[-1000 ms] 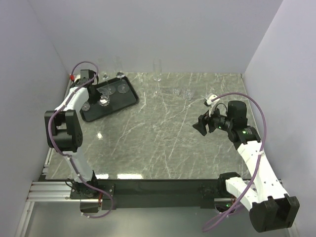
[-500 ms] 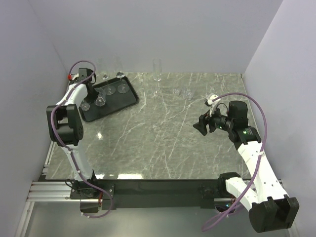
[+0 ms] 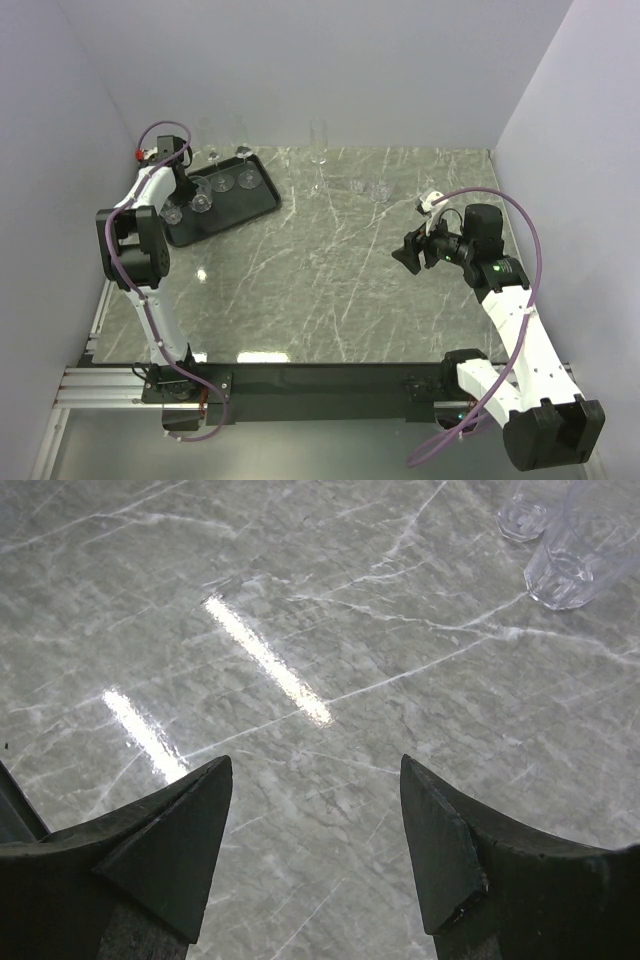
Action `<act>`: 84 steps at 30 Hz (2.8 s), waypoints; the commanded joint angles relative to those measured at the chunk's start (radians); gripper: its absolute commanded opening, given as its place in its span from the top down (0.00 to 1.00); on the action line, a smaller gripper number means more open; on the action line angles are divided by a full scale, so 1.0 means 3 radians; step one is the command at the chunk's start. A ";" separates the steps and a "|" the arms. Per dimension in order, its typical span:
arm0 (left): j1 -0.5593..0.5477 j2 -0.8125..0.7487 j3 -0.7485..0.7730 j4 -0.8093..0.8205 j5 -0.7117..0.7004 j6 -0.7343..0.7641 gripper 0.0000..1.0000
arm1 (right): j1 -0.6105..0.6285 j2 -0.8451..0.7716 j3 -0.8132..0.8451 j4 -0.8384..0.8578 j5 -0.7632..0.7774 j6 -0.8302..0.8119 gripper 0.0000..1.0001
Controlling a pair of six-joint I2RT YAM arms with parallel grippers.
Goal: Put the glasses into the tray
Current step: Place the glass into the tray, then grab a glass with a robot arm
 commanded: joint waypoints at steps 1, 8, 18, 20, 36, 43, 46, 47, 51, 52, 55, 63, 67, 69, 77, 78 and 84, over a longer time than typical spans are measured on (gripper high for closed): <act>0.0016 0.0005 0.0161 -0.0018 -0.0050 0.0040 0.84 | -0.0028 -0.0072 -0.0019 0.0100 -0.0044 0.0020 0.25; 0.0016 -0.0026 0.0187 -0.0008 -0.0024 0.0065 0.81 | -0.0039 -0.0067 -0.0019 0.0110 -0.0050 0.0020 0.25; 0.0021 -0.0123 0.0187 -0.0003 -0.0040 0.0086 0.57 | -0.0064 -0.0077 -0.0019 0.0105 -0.0070 0.0020 0.25; 0.0022 -0.0159 0.0161 0.0028 -0.0035 0.0111 0.56 | -0.0069 -0.0077 -0.0024 0.0110 -0.0070 0.0020 0.25; 0.0042 -0.1457 -0.0803 0.0697 0.0154 0.0372 0.28 | -0.0120 -0.0077 -0.0040 0.0136 -0.0055 -0.0006 0.25; 0.0103 -0.2290 -0.1622 0.1219 0.0512 0.0418 0.14 | -0.0126 0.0071 0.0088 0.0146 -0.0100 0.0014 0.25; 0.0098 -0.2541 -0.1868 0.1337 0.0691 0.0459 0.11 | -0.0121 0.0250 0.0241 0.0064 -0.0136 -0.0006 0.25; 0.0103 -0.2648 -0.1975 0.1372 0.0747 0.0474 0.11 | -0.0126 0.0296 0.0333 0.0044 -0.0136 -0.0021 0.25; 0.0114 -0.2920 -0.2277 0.1510 0.0809 0.0520 0.02 | -0.0126 0.0577 0.0589 -0.0079 -0.0152 -0.0037 0.25; 0.0114 -0.2986 -0.2343 0.1546 0.0814 0.0571 0.01 | -0.0121 0.0633 0.0640 -0.0089 -0.0172 -0.0011 0.25; 0.0114 -0.3236 -0.2589 0.1700 0.0911 0.0689 0.01 | -0.0120 0.0904 0.0936 -0.0156 -0.0188 0.0045 0.25; 0.0103 -0.3738 -0.2932 0.1909 0.1381 0.0955 0.01 | -0.0115 0.1748 0.1632 -0.0309 -0.0116 0.0295 0.25; 0.0098 -0.3835 -0.2973 0.1971 0.1570 0.0986 0.01 | -0.0090 0.2152 0.2081 -0.0355 0.0098 0.0555 0.25; 0.0093 -0.3851 -0.2978 0.1976 0.1607 0.0981 0.01 | -0.0049 0.2372 0.2225 -0.0350 0.0349 0.0663 0.25; 0.0057 -0.3861 -0.3004 0.1966 0.1663 0.0981 0.01 | -0.0008 0.3093 0.2941 -0.0376 0.1100 0.1231 0.34; 0.0067 -0.3856 -0.3009 0.1976 0.1678 0.0976 0.01 | -0.0008 0.3245 0.3017 -0.0406 0.1152 0.1297 0.38; 0.0068 -0.3805 -0.2999 0.1991 0.1740 0.0950 0.01 | 0.0002 0.3809 0.3656 -0.0585 0.1331 0.1461 0.46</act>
